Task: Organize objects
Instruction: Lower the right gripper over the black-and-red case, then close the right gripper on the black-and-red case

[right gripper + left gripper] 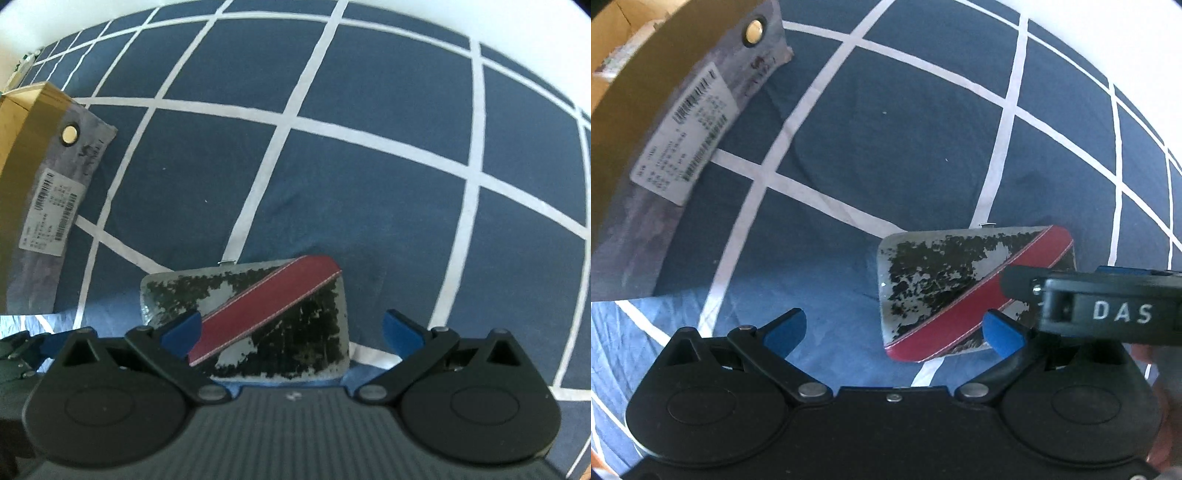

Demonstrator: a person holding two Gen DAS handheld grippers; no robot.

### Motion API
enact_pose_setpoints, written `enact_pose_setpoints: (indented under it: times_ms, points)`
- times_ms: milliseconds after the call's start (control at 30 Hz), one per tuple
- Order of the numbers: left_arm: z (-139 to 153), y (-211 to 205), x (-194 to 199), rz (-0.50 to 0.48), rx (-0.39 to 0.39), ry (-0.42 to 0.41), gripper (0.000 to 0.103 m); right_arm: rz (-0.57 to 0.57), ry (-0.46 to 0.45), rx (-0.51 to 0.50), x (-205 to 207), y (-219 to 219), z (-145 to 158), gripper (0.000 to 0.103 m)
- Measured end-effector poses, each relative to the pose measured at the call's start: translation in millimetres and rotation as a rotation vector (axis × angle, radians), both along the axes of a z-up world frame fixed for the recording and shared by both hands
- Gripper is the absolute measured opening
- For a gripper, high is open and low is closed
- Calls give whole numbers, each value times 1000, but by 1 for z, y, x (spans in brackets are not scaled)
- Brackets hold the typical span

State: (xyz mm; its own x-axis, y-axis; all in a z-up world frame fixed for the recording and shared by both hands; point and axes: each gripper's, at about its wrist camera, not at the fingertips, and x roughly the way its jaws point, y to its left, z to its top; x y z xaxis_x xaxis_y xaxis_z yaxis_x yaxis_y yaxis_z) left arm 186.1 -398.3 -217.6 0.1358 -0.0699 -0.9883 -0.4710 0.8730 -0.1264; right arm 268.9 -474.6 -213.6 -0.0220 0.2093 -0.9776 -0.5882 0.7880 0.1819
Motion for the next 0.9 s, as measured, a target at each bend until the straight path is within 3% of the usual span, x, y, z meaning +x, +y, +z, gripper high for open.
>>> enact_pose_setpoints:
  times_ms: [233, 533, 900]
  points:
    - [-6, -6, 5, -2, -38, -5, 97, 20, 12, 3, 4, 2, -9, 102]
    - [-13, -10, 11, -5, -98, -26, 85, 18, 38, 37, 10, 3, -11, 86]
    - [-11, -13, 16, -27, -87, -11, 83, 5, 19, 38, 6, 7, -12, 82]
